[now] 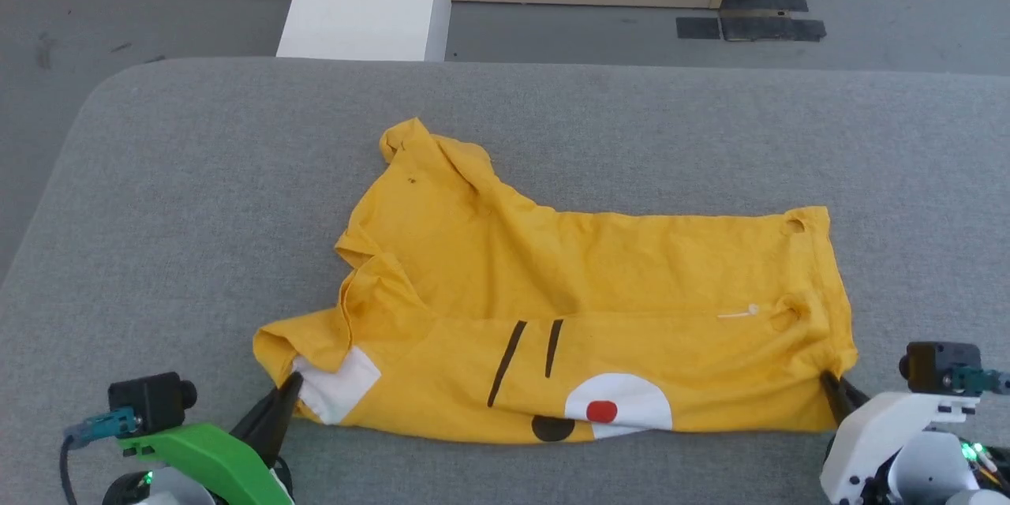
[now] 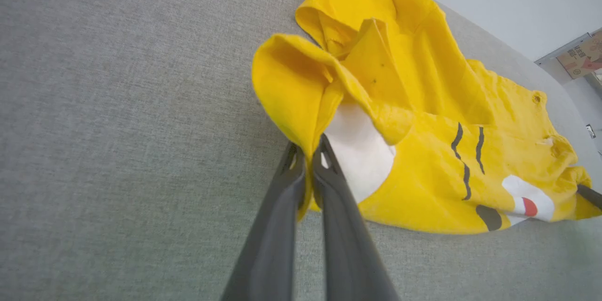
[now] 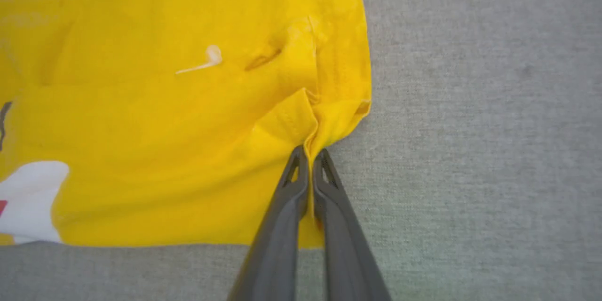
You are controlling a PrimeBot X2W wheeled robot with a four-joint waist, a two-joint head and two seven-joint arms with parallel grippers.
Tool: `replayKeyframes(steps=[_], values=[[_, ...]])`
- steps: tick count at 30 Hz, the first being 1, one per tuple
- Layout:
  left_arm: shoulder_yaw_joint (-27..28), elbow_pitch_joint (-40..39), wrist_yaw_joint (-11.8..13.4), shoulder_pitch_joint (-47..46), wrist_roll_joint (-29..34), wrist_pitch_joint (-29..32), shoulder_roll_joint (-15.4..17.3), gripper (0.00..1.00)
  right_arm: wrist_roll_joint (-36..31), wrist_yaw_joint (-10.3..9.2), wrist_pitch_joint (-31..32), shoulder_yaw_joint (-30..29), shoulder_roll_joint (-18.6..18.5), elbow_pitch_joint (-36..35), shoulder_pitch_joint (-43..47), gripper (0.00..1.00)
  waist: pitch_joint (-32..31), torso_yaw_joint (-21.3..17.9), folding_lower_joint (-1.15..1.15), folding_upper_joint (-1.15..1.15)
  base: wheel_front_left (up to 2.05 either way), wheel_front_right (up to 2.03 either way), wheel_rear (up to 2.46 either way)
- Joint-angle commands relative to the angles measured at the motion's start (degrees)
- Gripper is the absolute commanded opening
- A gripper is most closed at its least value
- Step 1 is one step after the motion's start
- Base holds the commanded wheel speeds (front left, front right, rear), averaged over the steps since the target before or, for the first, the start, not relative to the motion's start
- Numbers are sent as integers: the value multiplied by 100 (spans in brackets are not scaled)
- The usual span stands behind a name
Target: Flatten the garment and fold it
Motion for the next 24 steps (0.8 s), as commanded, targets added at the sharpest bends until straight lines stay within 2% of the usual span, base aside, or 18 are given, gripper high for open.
replayKeyframes(steps=[1,4,10,15,20,24], values=[[44,-46,16,-13,-94,-3,48,0,50,-8,-76,-5,6,-118,-150,0,-67,-55,0,0,0,0,0],[127,-198,7,128,-271,101,110,0,224,-8,-108,5,6,-414,-156,0,-138,-100,0,0,0,0,0],[401,-701,165,665,-609,381,330,0,569,-8,159,-43,6,-1276,252,0,-266,-173,0,0,0,0,0],[620,-1149,320,1172,-820,558,488,0,745,-8,465,-383,6,-1888,831,0,-293,-198,0,0,0,0,0],[708,-1412,418,1587,-1050,794,580,0,1058,-8,687,-599,6,-2103,1319,0,-285,-224,0,0,0,0,0],[595,-1439,493,1774,-1181,1033,582,0,1116,-8,732,-576,6,-1907,1523,0,-303,-237,0,0,0,0,0]])
